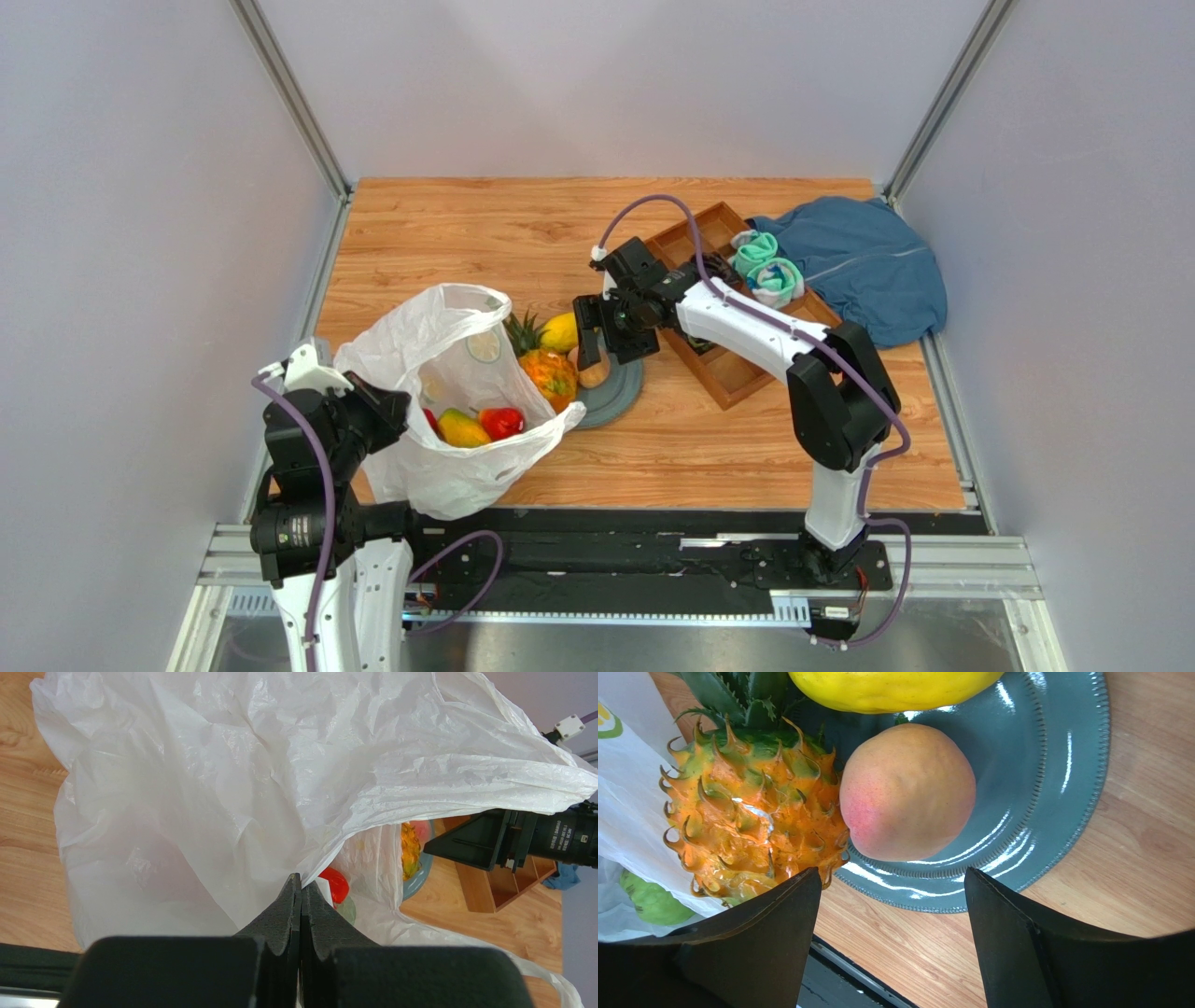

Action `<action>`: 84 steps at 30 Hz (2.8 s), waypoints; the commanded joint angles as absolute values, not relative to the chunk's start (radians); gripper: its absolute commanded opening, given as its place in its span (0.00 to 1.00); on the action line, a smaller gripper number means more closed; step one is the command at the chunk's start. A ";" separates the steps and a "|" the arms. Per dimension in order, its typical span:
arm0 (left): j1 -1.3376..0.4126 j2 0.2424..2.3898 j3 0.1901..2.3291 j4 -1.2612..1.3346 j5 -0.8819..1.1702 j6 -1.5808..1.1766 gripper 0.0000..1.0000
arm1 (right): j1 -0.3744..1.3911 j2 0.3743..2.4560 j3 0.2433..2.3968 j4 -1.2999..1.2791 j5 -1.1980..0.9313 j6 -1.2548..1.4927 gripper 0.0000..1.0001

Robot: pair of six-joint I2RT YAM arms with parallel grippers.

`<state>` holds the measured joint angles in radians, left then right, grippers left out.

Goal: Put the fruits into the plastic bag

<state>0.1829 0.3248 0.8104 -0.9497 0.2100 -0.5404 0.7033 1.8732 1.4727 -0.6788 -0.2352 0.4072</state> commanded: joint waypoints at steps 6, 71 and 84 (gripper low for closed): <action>0.181 0.336 0.819 -0.925 0.239 -0.518 0.00 | 0.698 1.919 1.519 -0.630 -0.298 0.456 0.79; 0.181 0.347 0.816 -0.922 0.253 -0.515 0.00 | 0.692 1.914 1.526 -0.595 -0.218 0.449 0.81; 0.181 0.348 0.815 -0.922 0.253 -0.515 0.00 | 0.692 2.009 1.552 -0.595 -0.210 0.508 0.81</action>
